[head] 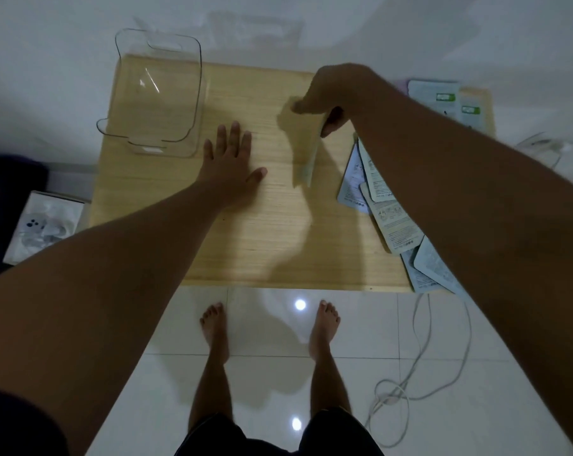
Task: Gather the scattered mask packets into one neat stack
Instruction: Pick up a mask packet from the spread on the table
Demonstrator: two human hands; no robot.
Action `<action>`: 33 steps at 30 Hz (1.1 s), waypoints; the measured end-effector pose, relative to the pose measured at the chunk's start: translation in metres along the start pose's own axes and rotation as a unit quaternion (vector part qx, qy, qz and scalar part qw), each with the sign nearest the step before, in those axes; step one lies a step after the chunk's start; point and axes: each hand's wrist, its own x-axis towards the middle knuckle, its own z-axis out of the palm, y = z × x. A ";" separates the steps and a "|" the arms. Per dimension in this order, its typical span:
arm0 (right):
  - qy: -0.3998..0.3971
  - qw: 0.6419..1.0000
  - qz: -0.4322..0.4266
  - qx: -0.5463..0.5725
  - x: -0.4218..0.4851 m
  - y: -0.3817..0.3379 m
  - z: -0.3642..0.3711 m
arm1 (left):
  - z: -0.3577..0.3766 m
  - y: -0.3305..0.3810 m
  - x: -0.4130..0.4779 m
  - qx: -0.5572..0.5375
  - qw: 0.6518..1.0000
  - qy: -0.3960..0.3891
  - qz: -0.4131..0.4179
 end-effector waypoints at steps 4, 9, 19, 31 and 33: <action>-0.040 0.981 0.011 0.188 0.000 -0.006 0.011 | 0.000 -0.002 0.000 -0.003 1.000 -0.001 0.002; -0.103 0.974 0.019 0.199 0.004 0.006 0.007 | 0.003 -0.004 0.002 0.007 1.000 -0.002 0.000; -0.046 0.997 0.013 0.066 0.025 0.002 0.007 | 0.004 -0.003 0.001 0.000 1.000 -0.001 -0.002; 0.148 0.938 -0.172 -0.264 0.016 0.044 0.124 | 0.003 -0.002 -0.006 -0.027 0.999 0.043 0.013; 0.158 0.938 -0.174 -0.254 0.017 0.057 0.144 | 0.003 -0.003 -0.009 -0.044 0.997 0.058 0.031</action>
